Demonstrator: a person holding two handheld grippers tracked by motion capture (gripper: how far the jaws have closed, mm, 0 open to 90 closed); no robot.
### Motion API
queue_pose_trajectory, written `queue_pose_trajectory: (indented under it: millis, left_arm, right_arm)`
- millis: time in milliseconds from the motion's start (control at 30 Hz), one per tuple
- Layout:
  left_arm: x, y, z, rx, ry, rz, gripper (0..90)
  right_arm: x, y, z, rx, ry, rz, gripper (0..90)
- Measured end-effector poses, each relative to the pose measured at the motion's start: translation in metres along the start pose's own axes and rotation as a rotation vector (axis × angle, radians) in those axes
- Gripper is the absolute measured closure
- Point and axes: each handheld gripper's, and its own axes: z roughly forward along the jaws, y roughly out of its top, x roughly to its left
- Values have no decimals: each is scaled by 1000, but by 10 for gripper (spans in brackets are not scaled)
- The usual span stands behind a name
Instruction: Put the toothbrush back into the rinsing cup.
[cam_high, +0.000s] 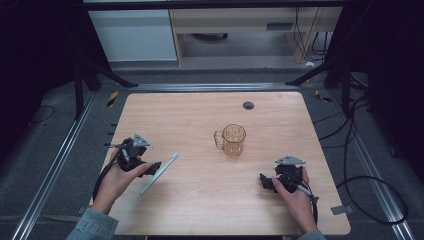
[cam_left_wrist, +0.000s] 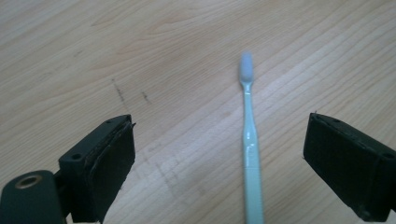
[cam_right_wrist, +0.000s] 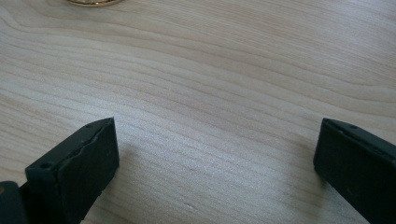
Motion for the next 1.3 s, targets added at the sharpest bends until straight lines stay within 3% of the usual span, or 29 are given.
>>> queue_pose_trajectory:
  millis: [233,700,833,1300]
  left_arm:
    - [-9,12,6,85,-21,37,92]
    - [-16,28,6,122,-41,74,101]
    - [-19,33,6,168,-45,102,108]
    - [-16,44,-2,225,-69,120,172]
  right_arm:
    - [0,0,0,1,0,-1,5]
    - [0,0,0,1,0,-1,5]
    - [0,0,0,1,0,-1,5]
    - [0,0,0,0,0,0,5]
